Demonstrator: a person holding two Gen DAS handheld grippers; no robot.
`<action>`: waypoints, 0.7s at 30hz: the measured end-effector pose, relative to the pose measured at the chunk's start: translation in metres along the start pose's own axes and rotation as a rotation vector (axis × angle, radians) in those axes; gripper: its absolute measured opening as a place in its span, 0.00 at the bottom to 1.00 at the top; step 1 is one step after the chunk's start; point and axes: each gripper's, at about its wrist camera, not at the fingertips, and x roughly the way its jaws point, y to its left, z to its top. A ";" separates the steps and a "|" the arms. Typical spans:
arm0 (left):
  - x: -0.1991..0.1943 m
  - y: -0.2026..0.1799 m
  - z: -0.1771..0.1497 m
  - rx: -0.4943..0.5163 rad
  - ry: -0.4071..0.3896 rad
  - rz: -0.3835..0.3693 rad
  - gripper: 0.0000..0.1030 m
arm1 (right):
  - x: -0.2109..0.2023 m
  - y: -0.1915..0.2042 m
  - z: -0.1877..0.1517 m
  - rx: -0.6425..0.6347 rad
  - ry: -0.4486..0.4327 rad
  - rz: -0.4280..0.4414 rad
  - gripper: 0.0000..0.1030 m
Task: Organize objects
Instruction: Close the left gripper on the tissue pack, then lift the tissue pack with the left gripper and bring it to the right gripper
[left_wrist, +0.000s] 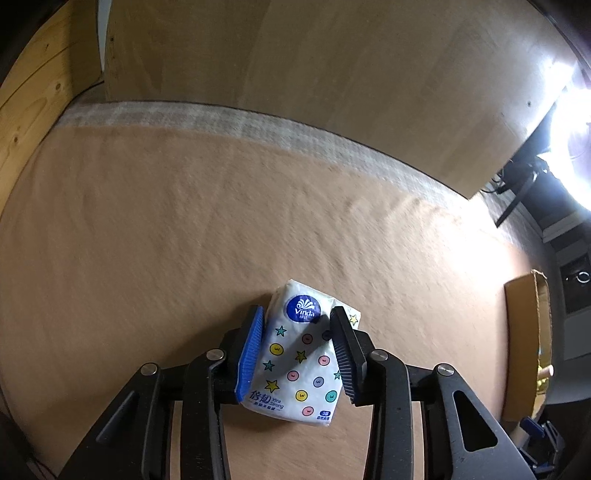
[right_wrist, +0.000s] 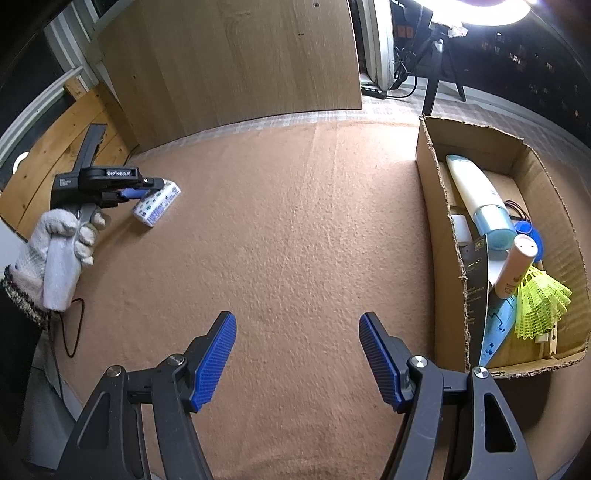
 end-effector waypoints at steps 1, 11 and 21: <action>0.000 -0.006 -0.006 0.002 0.004 -0.009 0.39 | -0.001 -0.001 0.000 0.002 -0.004 0.003 0.63; -0.003 -0.060 -0.066 -0.004 0.018 -0.036 0.39 | -0.007 -0.017 -0.001 0.060 -0.017 0.052 0.63; -0.014 -0.107 -0.150 -0.049 0.001 -0.076 0.39 | -0.006 -0.028 -0.007 0.054 -0.013 0.080 0.63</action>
